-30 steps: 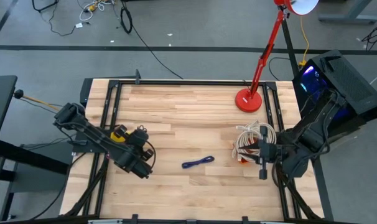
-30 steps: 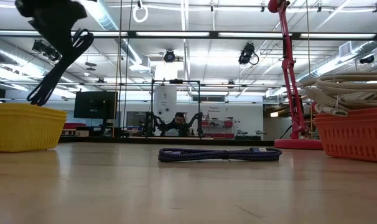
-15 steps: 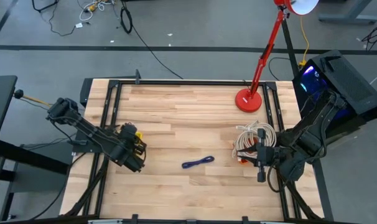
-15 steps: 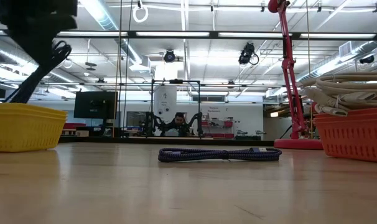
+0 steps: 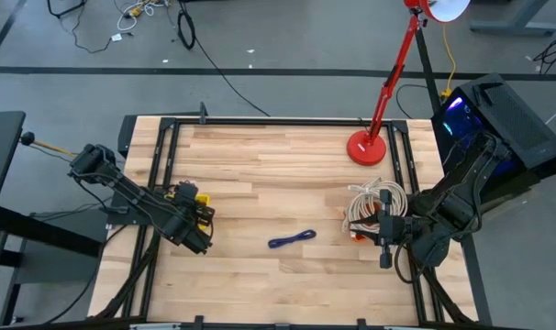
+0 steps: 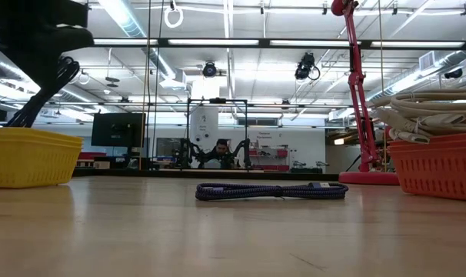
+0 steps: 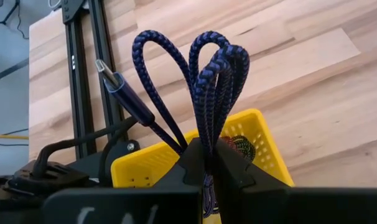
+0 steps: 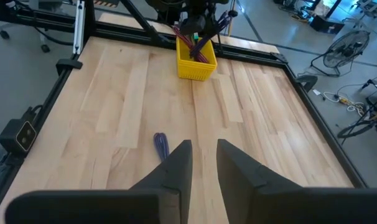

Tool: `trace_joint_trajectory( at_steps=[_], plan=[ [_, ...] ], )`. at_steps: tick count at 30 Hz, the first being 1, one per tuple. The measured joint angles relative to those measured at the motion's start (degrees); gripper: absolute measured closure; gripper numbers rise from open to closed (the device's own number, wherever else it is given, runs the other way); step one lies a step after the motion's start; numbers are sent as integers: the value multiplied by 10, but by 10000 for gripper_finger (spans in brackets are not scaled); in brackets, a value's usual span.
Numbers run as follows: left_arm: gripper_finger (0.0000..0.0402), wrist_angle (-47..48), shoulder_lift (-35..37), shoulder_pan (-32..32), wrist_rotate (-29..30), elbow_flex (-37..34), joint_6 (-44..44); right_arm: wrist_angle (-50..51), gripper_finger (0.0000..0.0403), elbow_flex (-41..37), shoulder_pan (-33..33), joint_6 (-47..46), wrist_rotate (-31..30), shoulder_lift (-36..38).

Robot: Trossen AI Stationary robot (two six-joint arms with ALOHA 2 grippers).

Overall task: Pick & Place USB Port
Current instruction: Put the black and purple charger cable into the yellow bin

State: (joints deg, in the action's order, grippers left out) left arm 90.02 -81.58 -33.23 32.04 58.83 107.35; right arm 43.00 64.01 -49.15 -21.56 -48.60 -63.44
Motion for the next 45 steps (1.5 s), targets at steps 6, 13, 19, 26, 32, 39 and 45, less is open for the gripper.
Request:
trace_joint_trajectory(
  at_steps=[6, 13, 19, 26, 32, 39, 45],
  plan=[
    [388, 0, 0, 0, -2, 0, 3, 0, 328, 0, 0, 0, 0, 0],
    [388, 0, 0, 1, -12, 0, 2, -1, 328, 0, 0, 0, 0, 0],
    [388, 0, 0, 1, -21, 0, 3, -1, 328, 0, 0, -2, 1, 0],
    [377, -19, 0, 3, -23, -23, 8, -1, 328, 0, 0, -2, 2, 0],
    [359, -37, 0, 2, -22, -39, 2, -1, 328, 0, 0, -2, 2, 0],
    [356, -101, 0, 3, 12, -39, -53, -1, 328, 0, 0, 0, 2, 0],
    [354, -101, 0, 7, -2, -39, -57, -1, 328, 0, 0, 0, 2, 0]
  ],
)
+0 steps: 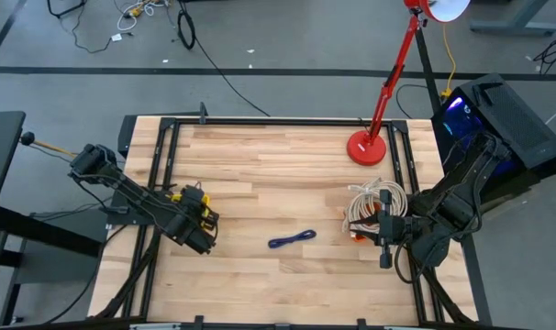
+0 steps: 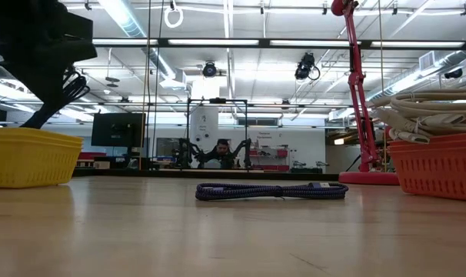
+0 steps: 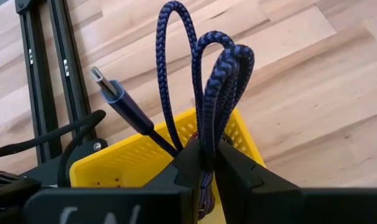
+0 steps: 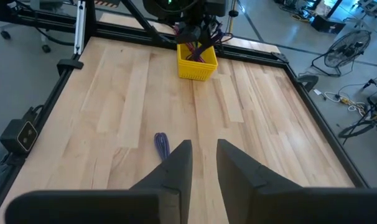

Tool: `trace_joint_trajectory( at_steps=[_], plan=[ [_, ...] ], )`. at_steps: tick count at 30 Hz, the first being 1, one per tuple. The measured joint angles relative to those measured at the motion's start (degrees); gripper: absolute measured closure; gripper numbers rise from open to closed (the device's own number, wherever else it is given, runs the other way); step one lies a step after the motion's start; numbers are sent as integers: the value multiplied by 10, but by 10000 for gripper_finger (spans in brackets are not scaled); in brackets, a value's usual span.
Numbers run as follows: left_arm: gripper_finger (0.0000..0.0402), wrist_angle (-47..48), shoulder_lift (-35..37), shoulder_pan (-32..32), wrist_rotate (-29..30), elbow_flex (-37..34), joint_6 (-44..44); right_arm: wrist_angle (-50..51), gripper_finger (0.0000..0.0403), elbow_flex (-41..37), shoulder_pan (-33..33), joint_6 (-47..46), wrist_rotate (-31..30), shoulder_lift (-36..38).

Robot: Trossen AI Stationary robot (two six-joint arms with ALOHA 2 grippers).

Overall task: Pick & Place USB Port
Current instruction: Put the black and purple charger cable into the yellow bin

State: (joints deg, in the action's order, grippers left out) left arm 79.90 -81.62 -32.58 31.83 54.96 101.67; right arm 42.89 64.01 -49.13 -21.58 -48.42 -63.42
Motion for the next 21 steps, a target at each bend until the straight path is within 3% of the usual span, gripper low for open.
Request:
trace_joint_trajectory(
  at_steps=[5, 15, 21],
  plan=[
    [341, -2, 0, 0, 7, 0, 0, 0, 328, 0, 0, 0, 0, 0],
    [233, -8, 0, 0, 4, 0, 6, 0, 328, 0, 0, 0, 0, 0],
    [212, -14, 0, 0, 18, 0, 7, 0, 328, 0, 0, 0, 0, 0]
  ],
)
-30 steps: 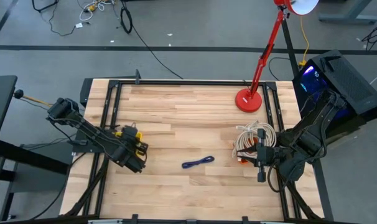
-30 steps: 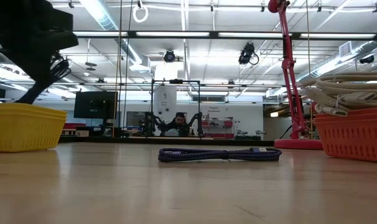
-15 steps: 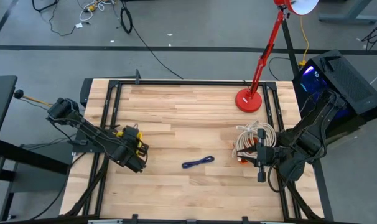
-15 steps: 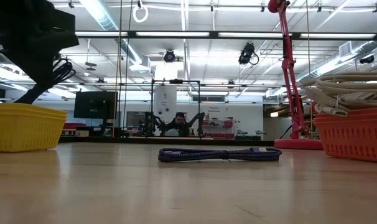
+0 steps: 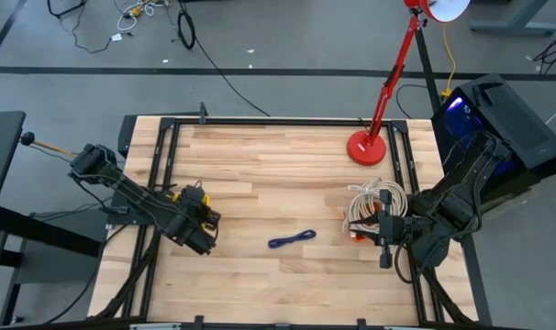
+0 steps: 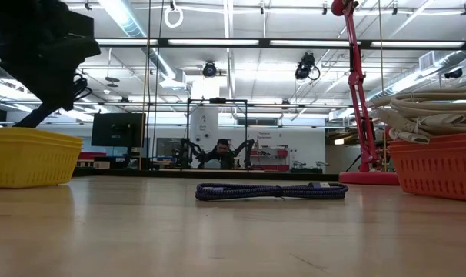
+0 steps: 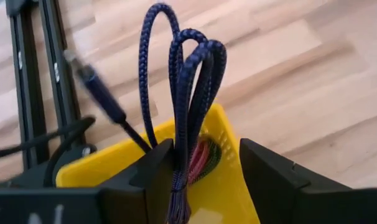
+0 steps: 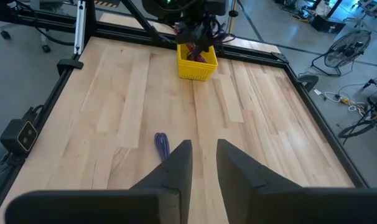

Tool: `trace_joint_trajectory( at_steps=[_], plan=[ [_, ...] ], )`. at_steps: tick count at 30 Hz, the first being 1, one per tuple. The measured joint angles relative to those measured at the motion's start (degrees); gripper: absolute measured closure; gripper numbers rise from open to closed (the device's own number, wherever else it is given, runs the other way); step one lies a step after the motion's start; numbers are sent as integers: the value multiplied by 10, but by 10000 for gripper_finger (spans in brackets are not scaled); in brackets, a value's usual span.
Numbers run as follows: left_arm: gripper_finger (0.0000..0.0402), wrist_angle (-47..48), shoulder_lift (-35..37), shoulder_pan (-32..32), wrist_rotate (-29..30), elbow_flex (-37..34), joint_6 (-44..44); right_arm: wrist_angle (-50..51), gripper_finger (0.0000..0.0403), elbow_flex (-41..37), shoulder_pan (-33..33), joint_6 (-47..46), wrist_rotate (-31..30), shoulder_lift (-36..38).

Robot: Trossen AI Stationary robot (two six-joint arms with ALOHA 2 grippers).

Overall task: Pick & Place USB Port
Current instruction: Put the black and purple charger cable into the yellow bin

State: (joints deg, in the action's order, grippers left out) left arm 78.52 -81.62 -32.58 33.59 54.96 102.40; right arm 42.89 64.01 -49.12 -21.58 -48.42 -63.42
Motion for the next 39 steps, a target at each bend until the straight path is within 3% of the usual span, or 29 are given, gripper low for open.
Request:
trace_joint_trajectory(
  at_steps=[5, 20, 25, 29, 34, 36, 39],
  plan=[
    [212, -1, 0, 1, 72, 0, 12, 0, 328, 0, 0, -2, 0, 0],
    [212, -2, 0, 23, 47, 0, 4, 0, 328, 0, 0, -4, 0, 0],
    [211, -47, 0, 23, 101, 0, -7, 0, 328, 0, 0, -4, 0, 0],
    [213, -239, 0, 26, 135, 0, -164, 0, 328, 0, 0, -4, 0, 0],
    [222, -540, -17, 45, 24, 1, -446, -2, 328, 0, 1, -2, 0, 0],
    [226, -602, -29, 55, -1, 1, -510, -9, 328, 0, 3, -4, 0, -2],
    [234, -620, -54, 71, -18, 5, -550, -19, 328, 0, 3, -12, 8, -8]
  ],
)
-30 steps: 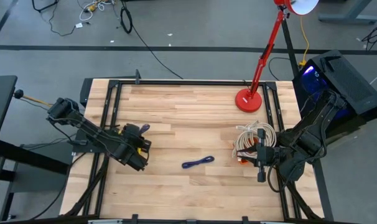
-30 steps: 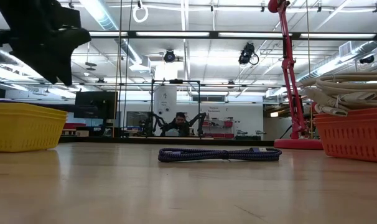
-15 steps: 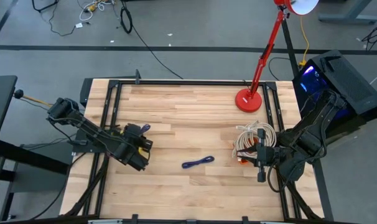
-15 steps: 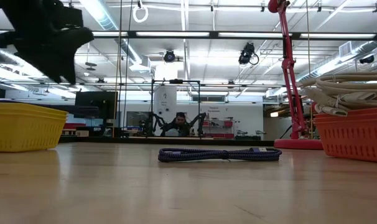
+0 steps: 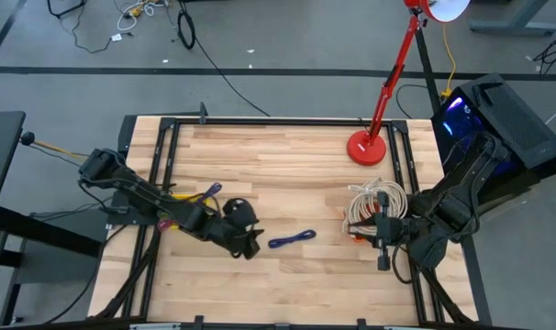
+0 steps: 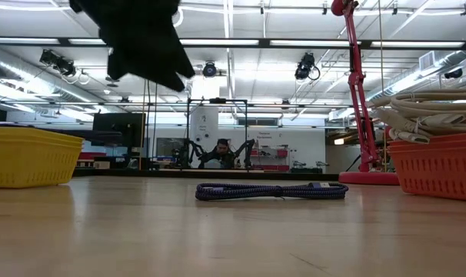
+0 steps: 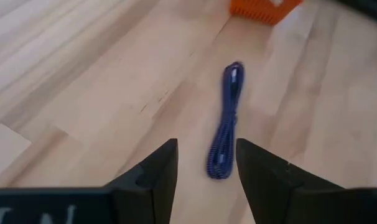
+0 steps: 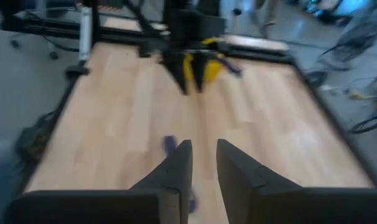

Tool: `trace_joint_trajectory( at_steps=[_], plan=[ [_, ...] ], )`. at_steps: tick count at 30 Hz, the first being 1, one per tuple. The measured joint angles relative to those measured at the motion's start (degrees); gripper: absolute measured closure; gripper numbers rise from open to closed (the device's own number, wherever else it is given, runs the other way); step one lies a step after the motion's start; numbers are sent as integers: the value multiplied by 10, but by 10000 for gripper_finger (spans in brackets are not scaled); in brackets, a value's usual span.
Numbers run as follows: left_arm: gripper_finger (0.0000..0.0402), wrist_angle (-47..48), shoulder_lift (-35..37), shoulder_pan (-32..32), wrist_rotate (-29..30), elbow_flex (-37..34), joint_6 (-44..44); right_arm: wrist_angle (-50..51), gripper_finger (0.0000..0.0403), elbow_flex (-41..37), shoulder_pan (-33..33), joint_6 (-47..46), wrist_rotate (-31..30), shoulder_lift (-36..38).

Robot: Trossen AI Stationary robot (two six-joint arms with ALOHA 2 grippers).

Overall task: Pick & Place USB Port
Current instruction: Put the black and purple charger cable into the yellow bin

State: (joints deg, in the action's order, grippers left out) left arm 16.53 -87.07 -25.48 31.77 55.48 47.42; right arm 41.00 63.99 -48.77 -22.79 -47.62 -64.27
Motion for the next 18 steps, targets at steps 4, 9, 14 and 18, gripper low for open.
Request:
trace_joint_trajectory(
  at_steps=[4, 9, 14, 18],
  plan=[
    [242, 0, -40, 21, -40, 13, -17, -28, 328, 0, 3, 9, 61, -29],
    [243, -4, -92, 42, -88, 56, -66, -68, 328, 0, 6, 33, 86, -88],
    [243, 18, -139, 56, -109, 129, -136, -110, 328, 0, 10, 42, 98, -151],
    [243, 80, -184, 65, -111, 198, -175, -125, 328, 0, 10, 38, 134, -189]
  ],
)
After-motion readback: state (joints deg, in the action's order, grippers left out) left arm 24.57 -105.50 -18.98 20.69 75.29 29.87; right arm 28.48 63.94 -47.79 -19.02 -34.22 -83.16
